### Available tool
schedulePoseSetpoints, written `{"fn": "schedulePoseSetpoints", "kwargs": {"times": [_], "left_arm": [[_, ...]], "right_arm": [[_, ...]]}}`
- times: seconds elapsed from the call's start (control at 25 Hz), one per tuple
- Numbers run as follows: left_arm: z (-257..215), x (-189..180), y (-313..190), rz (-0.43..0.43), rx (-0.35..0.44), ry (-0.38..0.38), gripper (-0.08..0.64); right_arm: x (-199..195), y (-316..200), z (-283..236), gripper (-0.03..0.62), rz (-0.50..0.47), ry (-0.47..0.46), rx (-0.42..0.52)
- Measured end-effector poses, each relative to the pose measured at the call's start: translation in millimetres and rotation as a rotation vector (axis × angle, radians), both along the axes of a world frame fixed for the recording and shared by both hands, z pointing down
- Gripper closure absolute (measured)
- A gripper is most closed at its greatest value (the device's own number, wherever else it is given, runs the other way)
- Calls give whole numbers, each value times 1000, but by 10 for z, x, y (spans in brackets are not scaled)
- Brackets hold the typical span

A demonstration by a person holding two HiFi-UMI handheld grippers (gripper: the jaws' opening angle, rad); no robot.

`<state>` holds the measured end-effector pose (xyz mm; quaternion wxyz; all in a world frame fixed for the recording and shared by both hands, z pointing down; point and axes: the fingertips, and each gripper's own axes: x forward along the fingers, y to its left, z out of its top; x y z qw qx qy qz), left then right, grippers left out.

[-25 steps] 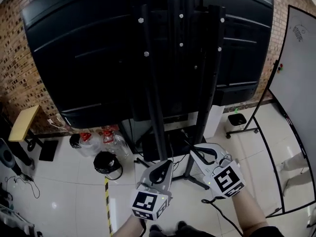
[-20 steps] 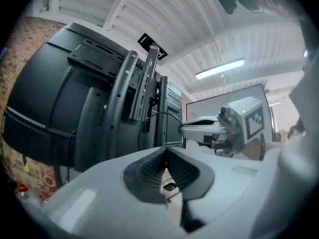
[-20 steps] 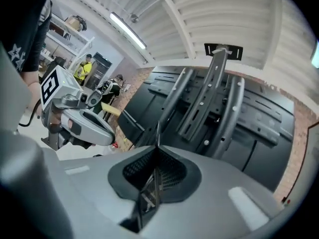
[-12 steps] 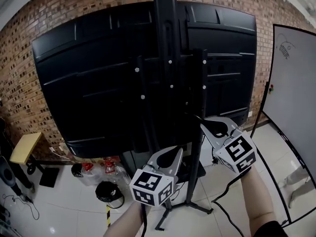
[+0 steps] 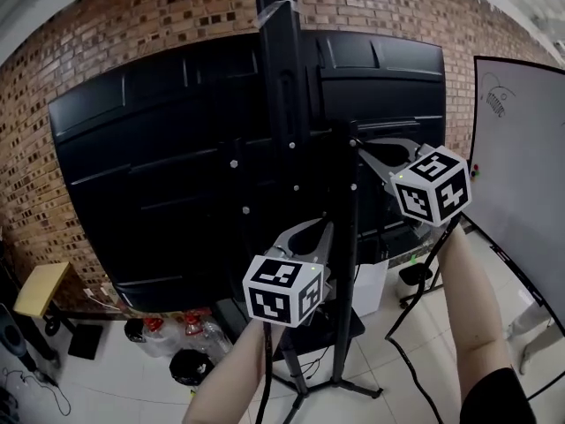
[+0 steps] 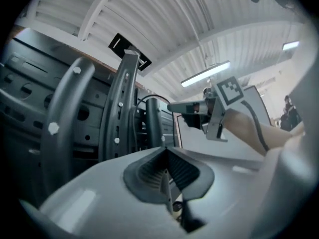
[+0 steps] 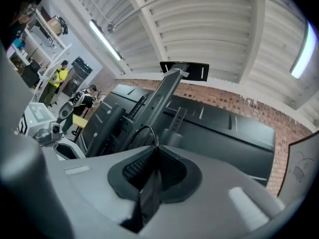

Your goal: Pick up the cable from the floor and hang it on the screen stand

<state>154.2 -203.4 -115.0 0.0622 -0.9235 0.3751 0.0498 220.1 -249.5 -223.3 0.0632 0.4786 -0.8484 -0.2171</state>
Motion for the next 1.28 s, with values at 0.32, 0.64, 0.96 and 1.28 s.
{"fn": "schedulePoseSetpoints", "kwargs": {"times": [0.32, 0.64, 0.96, 1.28], "left_arm": [[-265, 138, -317, -49, 13, -41, 555], [-144, 255, -483, -52, -22, -48, 554], [17, 189, -585, -71, -35, -54, 555], [123, 95, -519, -62, -22, -51, 555]], "right_arm": [[307, -434, -591, 574, 111, 51, -55], [657, -690, -225, 574, 155, 33, -142], [690, -734, 500, 574, 165, 0, -195], [575, -573, 764, 572, 122, -136, -159]]}}
